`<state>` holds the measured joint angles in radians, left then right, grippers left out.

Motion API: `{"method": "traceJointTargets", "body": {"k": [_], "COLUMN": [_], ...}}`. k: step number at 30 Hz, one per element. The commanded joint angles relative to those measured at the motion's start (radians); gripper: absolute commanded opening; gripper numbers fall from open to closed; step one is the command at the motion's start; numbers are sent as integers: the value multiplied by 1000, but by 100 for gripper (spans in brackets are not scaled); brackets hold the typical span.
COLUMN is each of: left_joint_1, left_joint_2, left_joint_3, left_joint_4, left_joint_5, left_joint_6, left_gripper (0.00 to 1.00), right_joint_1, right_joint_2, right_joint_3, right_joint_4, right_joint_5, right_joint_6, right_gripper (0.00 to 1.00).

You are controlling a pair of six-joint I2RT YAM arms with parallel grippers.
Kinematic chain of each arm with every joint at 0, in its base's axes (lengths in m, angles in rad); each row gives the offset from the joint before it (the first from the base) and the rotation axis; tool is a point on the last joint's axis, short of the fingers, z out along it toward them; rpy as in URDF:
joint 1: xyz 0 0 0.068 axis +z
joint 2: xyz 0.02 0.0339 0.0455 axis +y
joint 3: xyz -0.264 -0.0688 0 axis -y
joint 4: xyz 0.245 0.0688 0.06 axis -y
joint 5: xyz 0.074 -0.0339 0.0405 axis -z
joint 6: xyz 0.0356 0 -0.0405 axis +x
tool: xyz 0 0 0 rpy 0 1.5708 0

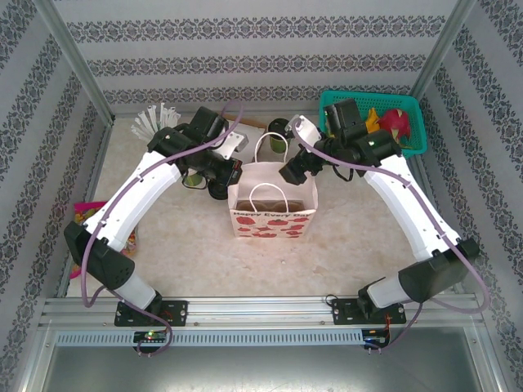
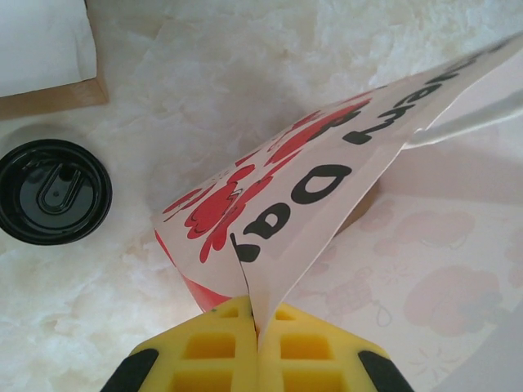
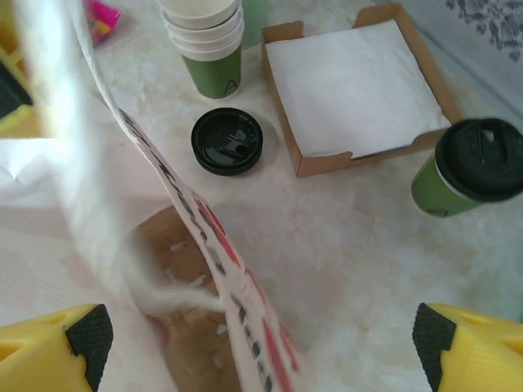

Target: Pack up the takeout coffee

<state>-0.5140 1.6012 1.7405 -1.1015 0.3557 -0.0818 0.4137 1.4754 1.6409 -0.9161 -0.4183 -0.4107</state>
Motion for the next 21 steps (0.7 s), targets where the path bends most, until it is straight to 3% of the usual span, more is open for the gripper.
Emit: {"method": "traceJointTargets", "body": {"k": [1,6,11,15,21], "left_joint_1": [12,12,12,12,12], "left_joint_2": [30,68,80,86,89], "left_joint_3": [48,94,111,121,137], "left_joint_4": [-67,-83,-84,-90,-94], "left_joint_5": [26,25,44,54,55], "left_joint_6": [63,71,91,114,115], "left_gripper": [5,5,5,5,6], "right_joint_1": [-7,-27,-22,-24,-23], "right_joint_2": [54,109,151,204,215], "right_joint_3": [73,121,108,120,124], "right_joint_4": [-111,-184,-184,-203,-235], "right_joint_5": [-96,-207,-152,-126,-177], "right_joint_6": [-204,-273,-254,-251,-260], "right_gripper": [94,92,90,69,53]}}
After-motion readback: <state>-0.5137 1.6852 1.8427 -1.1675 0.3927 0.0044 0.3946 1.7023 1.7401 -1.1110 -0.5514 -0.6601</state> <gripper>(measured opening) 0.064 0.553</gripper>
